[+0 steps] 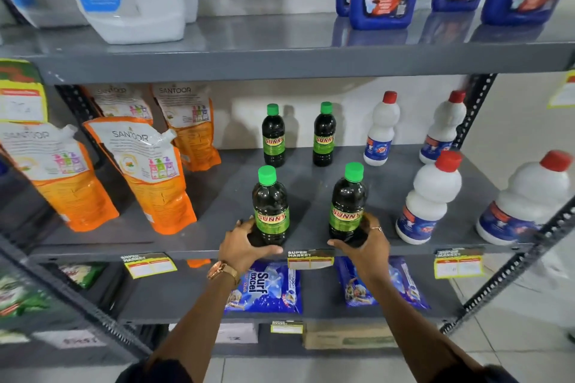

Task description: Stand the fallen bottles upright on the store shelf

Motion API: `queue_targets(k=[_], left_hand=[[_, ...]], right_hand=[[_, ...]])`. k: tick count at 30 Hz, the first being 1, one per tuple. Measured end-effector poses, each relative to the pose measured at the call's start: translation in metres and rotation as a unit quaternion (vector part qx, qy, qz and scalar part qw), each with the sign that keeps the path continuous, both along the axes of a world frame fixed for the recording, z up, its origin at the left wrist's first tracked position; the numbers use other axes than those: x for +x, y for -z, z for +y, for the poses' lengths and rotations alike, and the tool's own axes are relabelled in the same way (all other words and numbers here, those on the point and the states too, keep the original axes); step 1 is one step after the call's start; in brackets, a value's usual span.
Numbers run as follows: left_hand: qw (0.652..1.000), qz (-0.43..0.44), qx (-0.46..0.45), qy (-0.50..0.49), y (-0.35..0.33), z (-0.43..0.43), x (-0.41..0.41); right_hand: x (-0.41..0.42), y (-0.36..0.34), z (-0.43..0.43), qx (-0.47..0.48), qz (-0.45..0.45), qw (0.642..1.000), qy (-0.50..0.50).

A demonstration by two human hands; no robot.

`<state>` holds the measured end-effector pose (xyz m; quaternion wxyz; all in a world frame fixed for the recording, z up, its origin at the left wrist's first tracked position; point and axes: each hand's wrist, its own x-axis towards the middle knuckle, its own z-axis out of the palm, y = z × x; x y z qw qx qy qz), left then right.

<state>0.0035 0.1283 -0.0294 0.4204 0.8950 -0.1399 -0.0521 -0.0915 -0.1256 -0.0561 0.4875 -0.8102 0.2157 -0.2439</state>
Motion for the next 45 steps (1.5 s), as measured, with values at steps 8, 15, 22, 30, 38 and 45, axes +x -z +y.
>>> queue_targets(k=[8,15,22,30,38,45], left_hand=[[0.991,-0.043,-0.104,-0.078,0.003,-0.017,-0.033],[0.982,-0.151,-0.115,0.028,0.017,-0.089,-0.112],[0.991,-0.01,-0.108,0.08,0.0,-0.139,-0.055],[0.996,-0.027,-0.08,0.043,0.002,-0.132,-0.04],[0.998,-0.012,-0.058,0.031,0.008,-0.144,-0.047],[0.997,0.02,-0.076,0.026,-0.002,-0.147,-0.063]], right_hand=[[-0.041,0.004,-0.009,0.024,-0.074,0.997,-0.029],[-0.085,0.002,-0.086,-0.008,-0.063,0.99,0.124],[-0.065,-0.013,-0.125,0.052,0.028,0.998,-0.015],[-0.062,-0.015,-0.122,0.024,0.043,0.998,-0.026],[-0.064,-0.009,-0.131,0.031,0.074,0.997,-0.016],[-0.075,-0.024,-0.126,0.033,0.061,0.997,-0.038]])
